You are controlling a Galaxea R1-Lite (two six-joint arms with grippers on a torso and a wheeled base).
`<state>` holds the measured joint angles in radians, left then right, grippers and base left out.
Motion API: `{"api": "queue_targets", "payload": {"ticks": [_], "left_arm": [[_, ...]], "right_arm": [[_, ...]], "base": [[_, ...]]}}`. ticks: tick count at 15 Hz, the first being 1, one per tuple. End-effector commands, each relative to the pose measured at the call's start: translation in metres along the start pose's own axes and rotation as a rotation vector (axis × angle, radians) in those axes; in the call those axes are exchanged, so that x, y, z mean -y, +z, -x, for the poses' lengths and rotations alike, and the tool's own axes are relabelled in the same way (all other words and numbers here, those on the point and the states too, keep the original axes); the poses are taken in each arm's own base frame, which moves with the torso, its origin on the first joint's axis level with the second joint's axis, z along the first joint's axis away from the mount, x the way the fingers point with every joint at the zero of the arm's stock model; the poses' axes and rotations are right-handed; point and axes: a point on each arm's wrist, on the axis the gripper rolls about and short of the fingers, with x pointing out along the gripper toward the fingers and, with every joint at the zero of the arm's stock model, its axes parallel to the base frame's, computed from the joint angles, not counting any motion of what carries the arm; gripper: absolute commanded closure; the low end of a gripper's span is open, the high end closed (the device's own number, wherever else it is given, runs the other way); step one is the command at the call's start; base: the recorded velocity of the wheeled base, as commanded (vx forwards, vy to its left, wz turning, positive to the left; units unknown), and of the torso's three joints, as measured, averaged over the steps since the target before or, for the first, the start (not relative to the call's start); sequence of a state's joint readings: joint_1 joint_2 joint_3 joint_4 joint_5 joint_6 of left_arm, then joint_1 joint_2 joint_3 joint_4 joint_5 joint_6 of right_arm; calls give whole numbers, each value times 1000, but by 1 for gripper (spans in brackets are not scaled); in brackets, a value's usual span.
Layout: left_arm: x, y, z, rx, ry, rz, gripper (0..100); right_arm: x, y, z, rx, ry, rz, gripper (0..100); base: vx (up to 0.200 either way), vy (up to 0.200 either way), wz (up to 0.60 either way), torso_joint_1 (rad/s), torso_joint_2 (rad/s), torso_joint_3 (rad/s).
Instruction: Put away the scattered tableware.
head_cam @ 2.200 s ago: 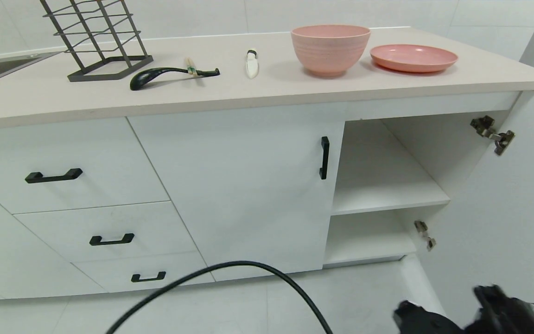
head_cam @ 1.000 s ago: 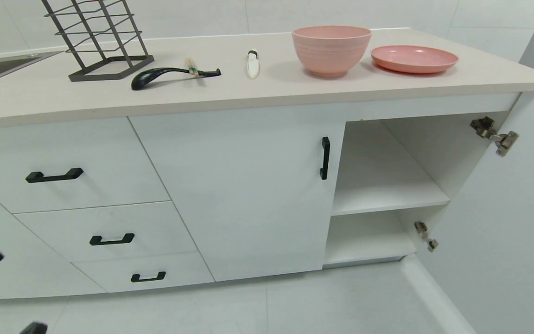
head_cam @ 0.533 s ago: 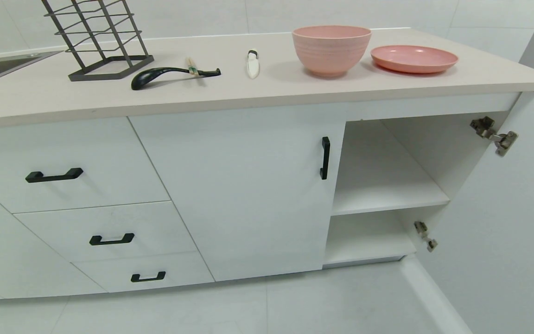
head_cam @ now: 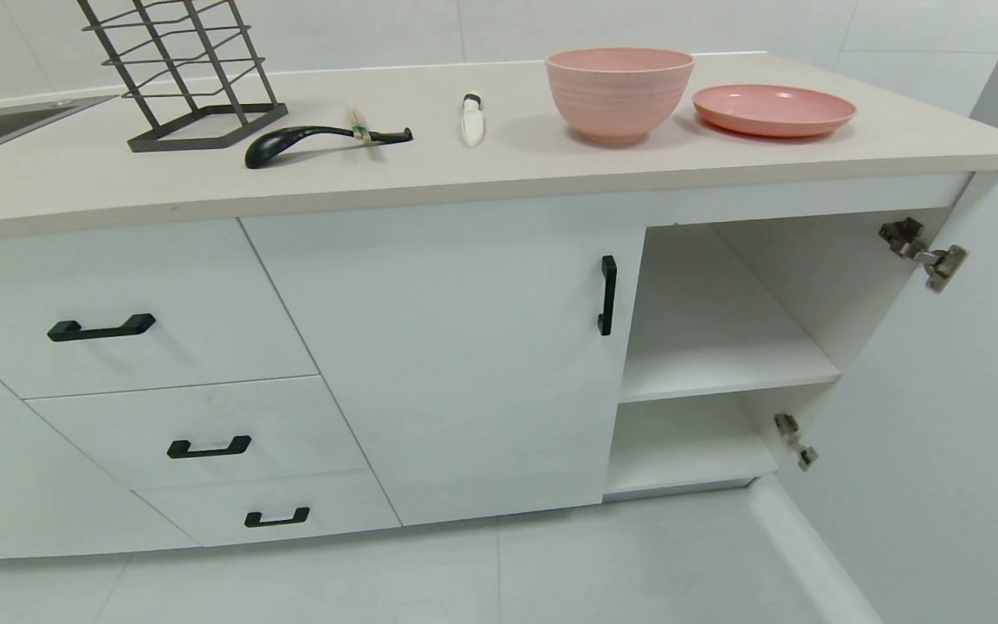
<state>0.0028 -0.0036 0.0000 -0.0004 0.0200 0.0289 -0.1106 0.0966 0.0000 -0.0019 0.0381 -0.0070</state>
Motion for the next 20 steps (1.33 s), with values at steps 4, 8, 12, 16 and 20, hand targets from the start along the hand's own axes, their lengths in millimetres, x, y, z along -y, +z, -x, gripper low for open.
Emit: {"api": "queue_targets", "payload": {"ticks": [4, 8, 12, 16, 20], "left_arm": [[0, 0, 0, -3, 8, 38, 0], [0, 0, 0, -1, 9, 37, 0], [-1, 0, 0, -1, 28, 75, 0], [-1, 0, 0, -1, 43, 78, 0], [-1, 0, 0, -1, 43, 76, 0]], "right_arm": [[0, 0, 0, -5, -1, -1, 0], [0, 0, 0, -5, -1, -3, 0], [0, 0, 0, -5, -1, -1, 0], [0, 0, 0, -5, -1, -3, 0], [0, 0, 0, -5, -1, -1, 0]], "base": [[0, 0, 0, 0, 0, 0], [0, -200, 0, 1, 1, 2], [0, -50, 0, 1, 1, 1], [0, 0, 0, 0, 0, 0], [200, -200, 0, 1, 2, 2]]}}
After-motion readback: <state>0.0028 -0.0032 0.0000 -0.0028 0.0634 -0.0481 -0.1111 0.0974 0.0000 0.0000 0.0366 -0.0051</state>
